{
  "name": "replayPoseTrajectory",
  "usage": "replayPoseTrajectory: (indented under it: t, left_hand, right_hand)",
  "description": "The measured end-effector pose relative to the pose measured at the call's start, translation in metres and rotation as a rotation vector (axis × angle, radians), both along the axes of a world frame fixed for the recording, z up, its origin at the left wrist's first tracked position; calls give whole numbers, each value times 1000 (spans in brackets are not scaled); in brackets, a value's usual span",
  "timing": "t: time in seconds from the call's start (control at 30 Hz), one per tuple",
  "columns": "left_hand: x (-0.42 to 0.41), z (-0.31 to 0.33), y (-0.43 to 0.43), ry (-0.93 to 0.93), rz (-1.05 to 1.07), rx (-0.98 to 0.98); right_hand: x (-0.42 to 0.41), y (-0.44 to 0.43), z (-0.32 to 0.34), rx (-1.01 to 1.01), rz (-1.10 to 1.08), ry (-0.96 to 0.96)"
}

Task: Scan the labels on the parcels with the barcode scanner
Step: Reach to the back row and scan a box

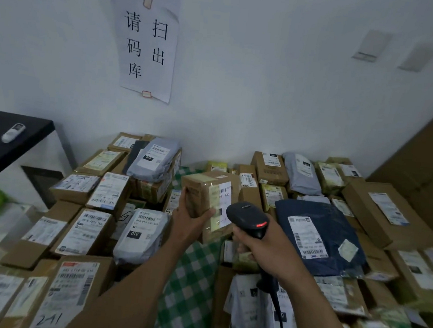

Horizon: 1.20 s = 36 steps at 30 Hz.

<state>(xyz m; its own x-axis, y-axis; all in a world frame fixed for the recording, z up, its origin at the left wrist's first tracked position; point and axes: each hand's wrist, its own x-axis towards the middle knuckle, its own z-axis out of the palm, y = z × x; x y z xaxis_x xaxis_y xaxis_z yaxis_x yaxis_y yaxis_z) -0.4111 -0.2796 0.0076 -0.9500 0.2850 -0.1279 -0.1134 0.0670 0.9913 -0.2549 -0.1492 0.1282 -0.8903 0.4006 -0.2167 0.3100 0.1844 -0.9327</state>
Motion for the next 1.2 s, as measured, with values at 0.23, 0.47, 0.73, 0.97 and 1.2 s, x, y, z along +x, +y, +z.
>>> replayPoseTrajectory:
  t: [0.23, 0.47, 0.73, 0.97, 1.2]
  left_hand:
    - [-15, -4, 4, -4, -15, 5]
    - [-16, 7, 3, 23, -39, -13]
    - [-22, 4, 6, 6, -35, -41]
    - [-29, 14, 7, -38, -57, -54]
    - [-14, 16, -2, -290, -142, 39]
  right_hand:
    - [4, -1, 12, -25, -2, -8]
    - [1, 0, 13, 9, 15, -4]
    - [-7, 5, 9, -3, 18, 0]
    - [-19, 18, -3, -34, -10, 20]
    - [-44, 28, -27, -68, -104, 60]
